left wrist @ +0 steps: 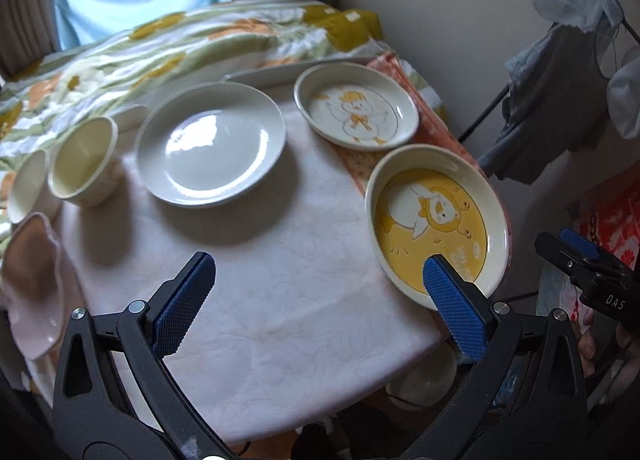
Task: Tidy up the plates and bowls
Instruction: 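Reach both grippers to the yellow lion plate rim and close them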
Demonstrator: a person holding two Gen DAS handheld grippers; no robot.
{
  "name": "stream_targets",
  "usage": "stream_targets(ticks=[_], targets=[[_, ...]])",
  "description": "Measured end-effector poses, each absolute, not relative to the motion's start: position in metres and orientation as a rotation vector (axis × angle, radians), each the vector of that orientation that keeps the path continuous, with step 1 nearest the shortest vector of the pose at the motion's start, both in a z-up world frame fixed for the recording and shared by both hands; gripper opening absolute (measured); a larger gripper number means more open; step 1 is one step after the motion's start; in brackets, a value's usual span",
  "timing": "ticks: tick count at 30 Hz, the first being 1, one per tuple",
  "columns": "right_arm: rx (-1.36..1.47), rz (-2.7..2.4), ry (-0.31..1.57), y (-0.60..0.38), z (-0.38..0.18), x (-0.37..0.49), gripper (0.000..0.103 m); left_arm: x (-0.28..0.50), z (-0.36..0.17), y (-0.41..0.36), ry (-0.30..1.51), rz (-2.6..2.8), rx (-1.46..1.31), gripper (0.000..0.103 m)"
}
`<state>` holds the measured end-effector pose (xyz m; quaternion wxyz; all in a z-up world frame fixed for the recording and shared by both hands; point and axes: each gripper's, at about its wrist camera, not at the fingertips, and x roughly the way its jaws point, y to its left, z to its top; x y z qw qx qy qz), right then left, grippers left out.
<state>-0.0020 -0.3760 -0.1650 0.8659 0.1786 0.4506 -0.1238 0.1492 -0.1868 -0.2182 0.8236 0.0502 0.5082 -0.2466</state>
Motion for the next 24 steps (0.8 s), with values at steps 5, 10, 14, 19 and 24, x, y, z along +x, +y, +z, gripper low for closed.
stream_targets(ticks=[5, 10, 14, 19, 24], targets=[[0.533, -0.210, 0.998, -0.414, -0.214, 0.005, 0.078, 0.173, -0.270, -0.230, 1.195, -0.601, 0.106, 0.098], [0.615, -0.170, 1.024, -0.430, -0.240, 0.018, 0.055, 0.181, -0.298, -0.260, 1.254, -0.640, 0.161, 0.078], [0.621, -0.145, 1.019, -0.437, -0.246, 0.027, 0.041, 0.187, -0.310, -0.271, 1.286, -0.672, 0.171, 0.069], [0.615, -0.145, 1.025, -0.443, -0.251, 0.034, 0.024, 0.192, -0.317, -0.276, 1.300, -0.688, 0.173, 0.049], [0.620, -0.145, 1.029, -0.448, -0.256, 0.037, 0.015, 0.196, -0.317, -0.276, 1.291, -0.707, 0.164, 0.018]])
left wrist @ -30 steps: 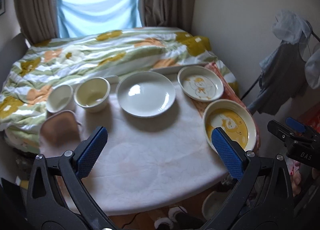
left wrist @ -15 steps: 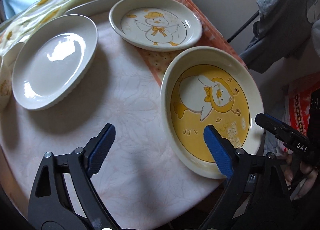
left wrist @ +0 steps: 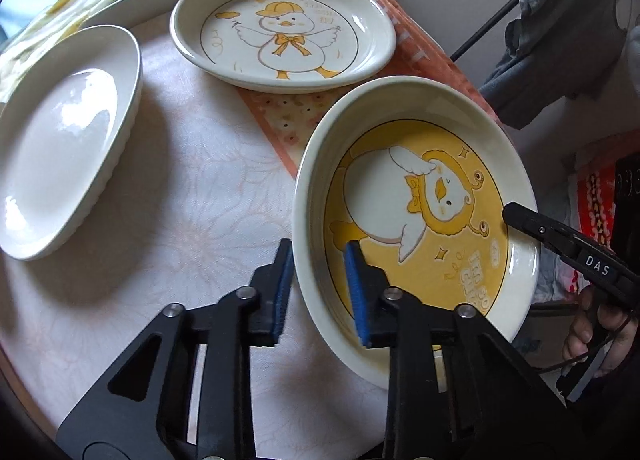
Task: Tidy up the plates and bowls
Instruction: 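Reach both grippers to the yellow lion plate rim and close them, then carry the yellow lion plate with both grippers beside the pink dish and lower it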
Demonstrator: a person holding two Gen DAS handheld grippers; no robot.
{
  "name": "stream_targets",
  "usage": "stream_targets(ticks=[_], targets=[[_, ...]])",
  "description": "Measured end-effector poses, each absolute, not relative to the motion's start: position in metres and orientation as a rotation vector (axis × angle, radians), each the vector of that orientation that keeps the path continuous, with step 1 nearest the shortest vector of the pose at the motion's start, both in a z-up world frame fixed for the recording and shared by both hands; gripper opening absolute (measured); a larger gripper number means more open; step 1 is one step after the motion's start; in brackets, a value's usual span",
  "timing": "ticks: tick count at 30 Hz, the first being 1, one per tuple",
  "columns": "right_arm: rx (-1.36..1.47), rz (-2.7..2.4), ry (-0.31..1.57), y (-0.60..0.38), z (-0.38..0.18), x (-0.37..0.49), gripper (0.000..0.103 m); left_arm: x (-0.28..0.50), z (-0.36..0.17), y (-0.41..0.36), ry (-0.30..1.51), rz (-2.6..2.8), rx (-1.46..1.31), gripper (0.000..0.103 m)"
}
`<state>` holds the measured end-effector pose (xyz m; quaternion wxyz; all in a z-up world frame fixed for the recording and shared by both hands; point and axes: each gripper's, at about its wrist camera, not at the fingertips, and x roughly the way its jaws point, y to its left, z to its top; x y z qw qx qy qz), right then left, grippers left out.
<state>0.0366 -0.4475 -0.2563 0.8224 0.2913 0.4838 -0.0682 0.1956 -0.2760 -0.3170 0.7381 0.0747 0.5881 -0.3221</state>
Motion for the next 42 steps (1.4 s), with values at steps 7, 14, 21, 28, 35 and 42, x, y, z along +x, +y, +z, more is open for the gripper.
stream_targets(ticks=[7, 14, 21, 28, 35, 42], targets=[[0.557, -0.158, 1.045, -0.444, -0.257, 0.040, 0.014, 0.190, -0.312, -0.278, 1.251, -0.694, 0.207, 0.018], [0.514, -0.166, 1.018, -0.442, -0.245, 0.043, 0.014, 0.185, -0.299, -0.275, 1.203, -0.687, 0.200, 0.019], [0.434, -0.127, 0.981, -0.419, -0.216, 0.048, 0.015, 0.173, -0.264, -0.236, 1.137, -0.653, 0.125, 0.019], [0.342, 0.002, 0.953, -0.366, -0.177, 0.058, 0.015, 0.151, -0.215, -0.159, 1.059, -0.537, 0.043, 0.019], [0.282, 0.185, 0.982, -0.292, -0.174, 0.072, 0.015, 0.127, -0.203, -0.065, 1.050, -0.359, -0.016, 0.019], [0.216, 0.317, 1.068, -0.215, -0.205, 0.099, 0.015, 0.118, -0.237, 0.008, 1.106, -0.229, -0.051, 0.019]])
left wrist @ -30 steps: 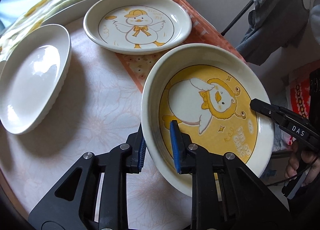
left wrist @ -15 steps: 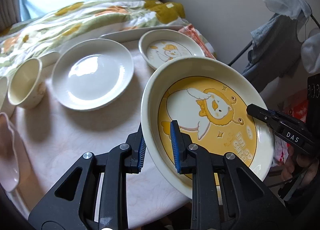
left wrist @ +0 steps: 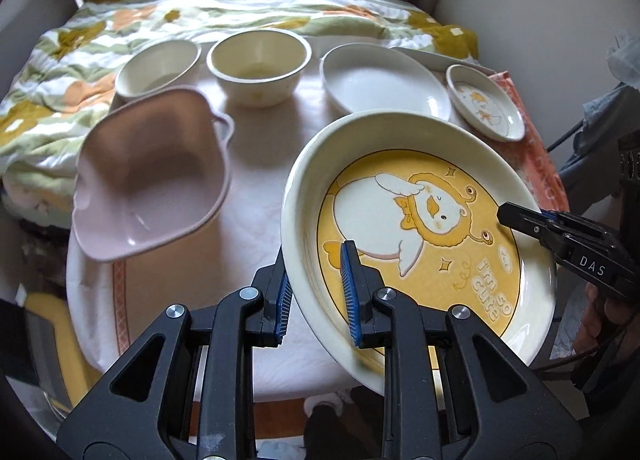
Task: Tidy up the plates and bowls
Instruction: 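Carry the yellow lion plate with both grippers beside the pink dish and lower it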
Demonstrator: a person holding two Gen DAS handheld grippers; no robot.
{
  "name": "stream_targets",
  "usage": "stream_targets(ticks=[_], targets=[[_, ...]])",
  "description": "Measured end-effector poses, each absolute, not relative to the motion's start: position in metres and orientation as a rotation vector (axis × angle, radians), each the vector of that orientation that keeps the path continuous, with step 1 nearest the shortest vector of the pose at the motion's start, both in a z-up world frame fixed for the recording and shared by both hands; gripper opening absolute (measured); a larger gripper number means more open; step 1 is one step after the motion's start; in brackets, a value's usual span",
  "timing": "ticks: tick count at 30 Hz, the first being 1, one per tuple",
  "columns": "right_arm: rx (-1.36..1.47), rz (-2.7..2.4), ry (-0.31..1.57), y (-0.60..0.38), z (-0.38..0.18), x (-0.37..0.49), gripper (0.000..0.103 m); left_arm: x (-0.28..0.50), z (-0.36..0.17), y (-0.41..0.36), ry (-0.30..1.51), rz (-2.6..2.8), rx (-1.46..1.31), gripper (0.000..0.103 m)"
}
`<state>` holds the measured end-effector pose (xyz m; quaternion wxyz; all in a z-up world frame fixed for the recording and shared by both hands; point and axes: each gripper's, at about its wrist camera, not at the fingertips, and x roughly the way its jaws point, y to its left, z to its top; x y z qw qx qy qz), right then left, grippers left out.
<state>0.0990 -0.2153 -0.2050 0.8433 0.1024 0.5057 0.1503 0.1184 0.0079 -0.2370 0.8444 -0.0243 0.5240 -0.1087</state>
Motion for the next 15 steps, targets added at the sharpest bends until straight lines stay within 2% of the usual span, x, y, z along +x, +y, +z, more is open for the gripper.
stream_targets(ticks=[8, 15], targets=[[0.174, 0.331, 1.065, -0.173, -0.250, 0.110, 0.015, 0.121, -0.283, 0.034, 1.090, -0.233, -0.046, 0.019], [0.178, 0.320, 1.064, -0.177, -0.272, 0.111, 0.015, 0.127, -0.298, 0.036, 1.059, -0.240, -0.064, 0.019]])
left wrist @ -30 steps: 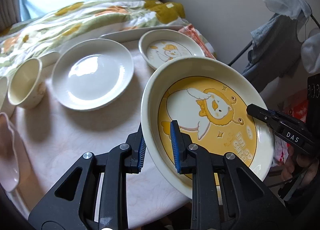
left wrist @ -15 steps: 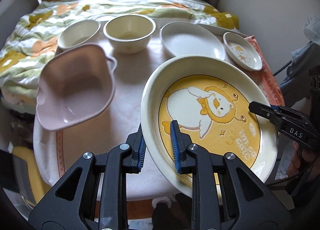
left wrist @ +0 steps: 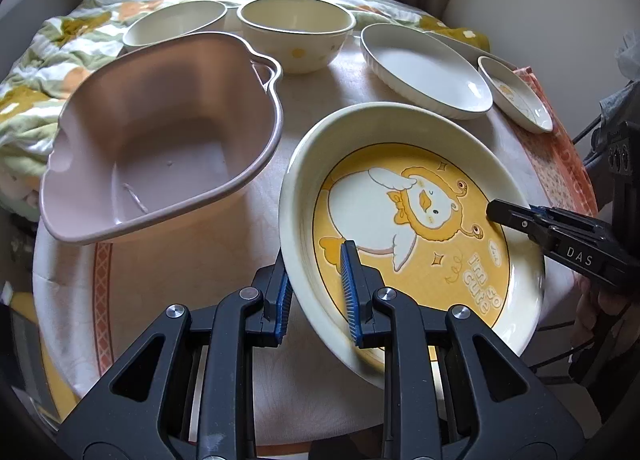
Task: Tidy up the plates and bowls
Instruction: 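Carry the yellow lion plate with both grippers beside the pink dish and lower it, then open both grippers and move them to the plain white plate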
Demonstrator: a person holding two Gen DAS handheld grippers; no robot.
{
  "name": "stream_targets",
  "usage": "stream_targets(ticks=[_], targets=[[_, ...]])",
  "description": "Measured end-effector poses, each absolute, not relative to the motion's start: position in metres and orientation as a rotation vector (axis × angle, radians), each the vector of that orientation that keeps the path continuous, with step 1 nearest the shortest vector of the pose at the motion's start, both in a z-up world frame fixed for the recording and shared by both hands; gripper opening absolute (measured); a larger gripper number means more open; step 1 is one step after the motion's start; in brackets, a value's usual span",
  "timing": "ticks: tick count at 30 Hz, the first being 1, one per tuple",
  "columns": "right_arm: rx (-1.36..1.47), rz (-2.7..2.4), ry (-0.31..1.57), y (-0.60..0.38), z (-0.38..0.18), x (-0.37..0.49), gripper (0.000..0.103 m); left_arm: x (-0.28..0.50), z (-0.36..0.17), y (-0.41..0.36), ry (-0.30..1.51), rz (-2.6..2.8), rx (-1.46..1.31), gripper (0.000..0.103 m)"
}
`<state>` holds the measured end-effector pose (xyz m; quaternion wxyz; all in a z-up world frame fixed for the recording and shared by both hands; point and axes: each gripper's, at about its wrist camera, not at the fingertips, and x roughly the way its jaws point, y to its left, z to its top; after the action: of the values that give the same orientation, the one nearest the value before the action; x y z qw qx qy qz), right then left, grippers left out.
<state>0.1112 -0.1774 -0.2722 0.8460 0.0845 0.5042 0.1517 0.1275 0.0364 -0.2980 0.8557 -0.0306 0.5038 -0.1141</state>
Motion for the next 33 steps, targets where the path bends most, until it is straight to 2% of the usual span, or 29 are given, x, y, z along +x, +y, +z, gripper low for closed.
stream_targets(ticks=[17, 20, 23, 24, 25, 26, 27, 28, 29, 33], targets=[[0.163, 0.276, 1.119, -0.172, -0.272, 0.118, 0.015, 0.127, -0.302, 0.039, 1.103, -0.196, -0.048, 0.019], [0.162, 0.253, 1.114, -0.174, -0.271, 0.116, 0.015, 0.124, -0.302, 0.040, 1.112, -0.175, -0.034, 0.024], [0.153, 0.235, 1.101, -0.176, -0.268, 0.112, 0.017, 0.122, -0.297, 0.038, 1.103, -0.140, 0.015, 0.039], [0.141, 0.222, 1.097, -0.175, -0.267, 0.111, 0.022, 0.119, -0.294, 0.037, 1.085, -0.139, 0.027, 0.046], [0.130, 0.213, 1.092, -0.176, -0.266, 0.109, 0.033, 0.116, -0.290, 0.037, 1.063, -0.142, 0.032, 0.050], [0.127, 0.211, 1.085, -0.176, -0.265, 0.107, 0.044, 0.113, -0.285, 0.037, 1.042, -0.144, 0.033, 0.066], [0.134, 0.211, 1.077, -0.177, -0.264, 0.105, 0.072, 0.111, -0.281, 0.036, 1.027, -0.138, 0.035, 0.088], [0.146, 0.212, 1.069, -0.179, -0.263, 0.102, 0.096, 0.109, -0.276, 0.035, 1.013, -0.124, 0.037, 0.095], [0.158, 0.210, 1.057, -0.181, -0.261, 0.100, 0.102, 0.107, -0.272, 0.035, 0.996, -0.110, 0.041, 0.102], [0.138, 0.194, 1.000, -0.185, -0.242, 0.088, 0.102, 0.103, -0.255, 0.032, 1.004, -0.104, 0.048, 0.102]])
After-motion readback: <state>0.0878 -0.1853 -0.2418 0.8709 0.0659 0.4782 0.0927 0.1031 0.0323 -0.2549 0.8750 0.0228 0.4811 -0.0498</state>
